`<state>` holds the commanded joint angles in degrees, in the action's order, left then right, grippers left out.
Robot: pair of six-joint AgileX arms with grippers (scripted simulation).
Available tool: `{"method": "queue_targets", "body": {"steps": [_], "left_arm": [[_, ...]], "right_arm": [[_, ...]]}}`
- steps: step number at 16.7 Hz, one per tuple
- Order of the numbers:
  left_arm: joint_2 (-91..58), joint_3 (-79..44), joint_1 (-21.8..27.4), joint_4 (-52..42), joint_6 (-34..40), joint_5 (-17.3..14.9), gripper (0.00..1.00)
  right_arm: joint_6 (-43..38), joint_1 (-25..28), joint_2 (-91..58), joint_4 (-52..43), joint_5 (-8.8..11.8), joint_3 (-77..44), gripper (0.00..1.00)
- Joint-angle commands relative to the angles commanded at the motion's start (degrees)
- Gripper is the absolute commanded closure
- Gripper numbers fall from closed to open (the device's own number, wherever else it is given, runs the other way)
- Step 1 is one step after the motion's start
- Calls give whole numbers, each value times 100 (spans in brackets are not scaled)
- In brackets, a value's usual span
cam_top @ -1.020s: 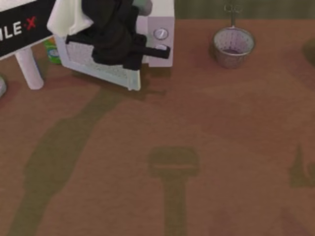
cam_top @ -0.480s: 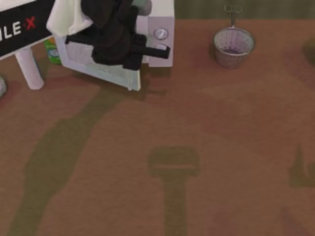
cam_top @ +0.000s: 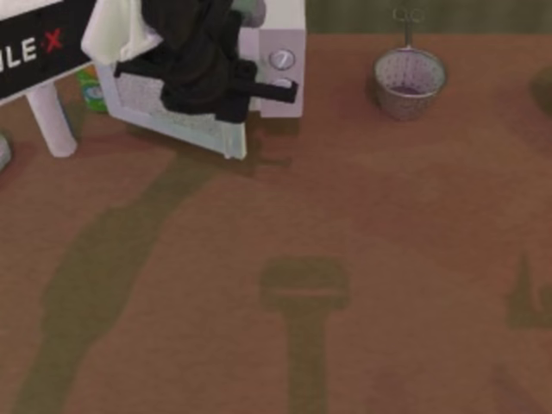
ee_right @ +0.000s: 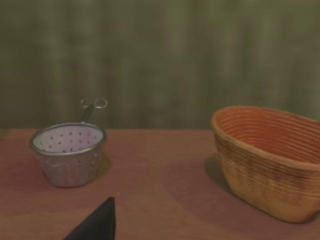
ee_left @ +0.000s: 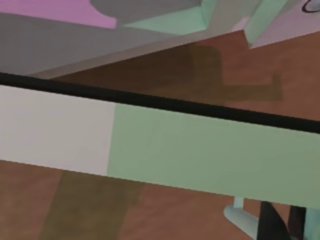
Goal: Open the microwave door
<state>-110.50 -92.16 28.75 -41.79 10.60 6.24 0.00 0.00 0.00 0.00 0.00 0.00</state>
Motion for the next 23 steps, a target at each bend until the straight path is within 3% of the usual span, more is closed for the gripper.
{"method": "queue_targets", "body": {"steps": [4, 10, 23], "left_arm": [[49, 71, 10, 38, -58, -74, 100], [450, 628, -185, 198, -715, -410, 100], [475, 637, -192, 214, -735, -423, 100]], "right_arm": [[0, 0, 0, 0, 0, 0, 0], [0, 0, 0, 0, 0, 0, 0], [0, 0, 0, 0, 0, 0, 0]]}}
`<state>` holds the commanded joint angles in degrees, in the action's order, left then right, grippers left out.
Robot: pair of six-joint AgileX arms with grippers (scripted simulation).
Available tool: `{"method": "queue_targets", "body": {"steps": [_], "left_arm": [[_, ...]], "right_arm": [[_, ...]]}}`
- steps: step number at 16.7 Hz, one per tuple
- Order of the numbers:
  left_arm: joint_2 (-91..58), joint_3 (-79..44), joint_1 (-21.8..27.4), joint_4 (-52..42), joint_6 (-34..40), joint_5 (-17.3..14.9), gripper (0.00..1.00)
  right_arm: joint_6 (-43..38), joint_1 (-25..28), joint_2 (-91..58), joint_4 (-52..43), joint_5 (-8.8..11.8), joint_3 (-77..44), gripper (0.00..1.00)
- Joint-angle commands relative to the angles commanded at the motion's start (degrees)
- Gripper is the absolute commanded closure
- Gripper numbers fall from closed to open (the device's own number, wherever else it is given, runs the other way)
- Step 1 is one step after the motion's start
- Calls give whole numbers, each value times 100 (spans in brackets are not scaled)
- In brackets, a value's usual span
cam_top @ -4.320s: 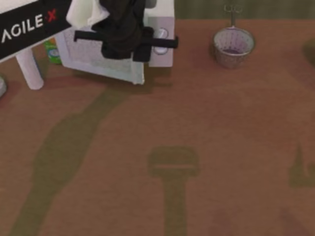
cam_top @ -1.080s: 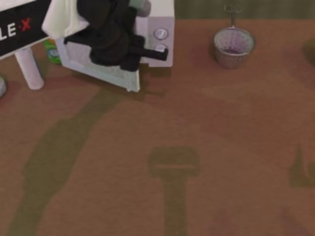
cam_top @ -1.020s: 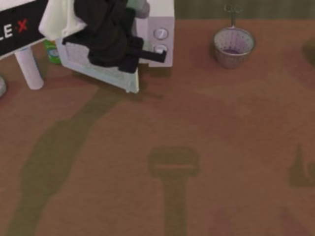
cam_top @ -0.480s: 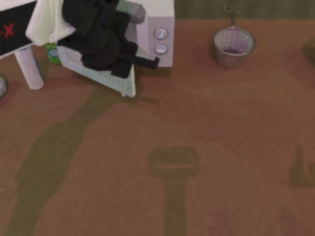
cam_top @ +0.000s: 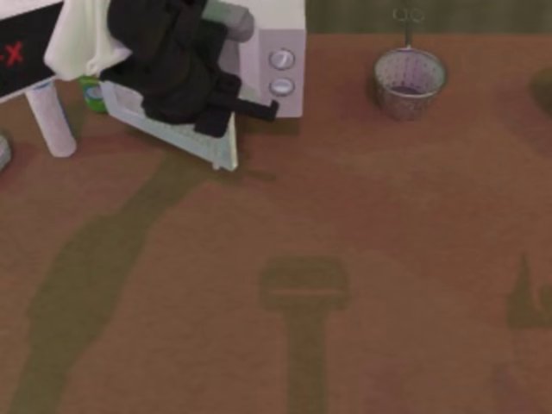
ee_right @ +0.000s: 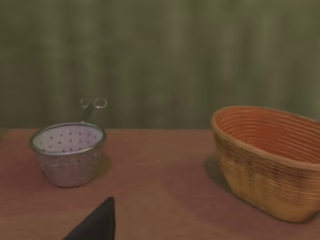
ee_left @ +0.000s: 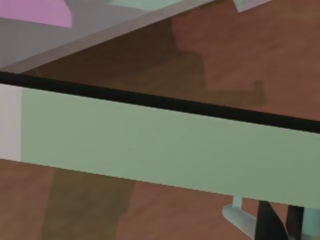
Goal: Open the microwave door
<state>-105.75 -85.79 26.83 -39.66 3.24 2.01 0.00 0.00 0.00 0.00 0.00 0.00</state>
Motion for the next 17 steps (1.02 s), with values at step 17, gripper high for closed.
{"method": "queue_targets", "body": {"steps": [17], "left_arm": [[147, 205, -78, 39, -291, -196, 100]], "right_arm": [[0, 0, 0, 0, 0, 0, 0]]}}
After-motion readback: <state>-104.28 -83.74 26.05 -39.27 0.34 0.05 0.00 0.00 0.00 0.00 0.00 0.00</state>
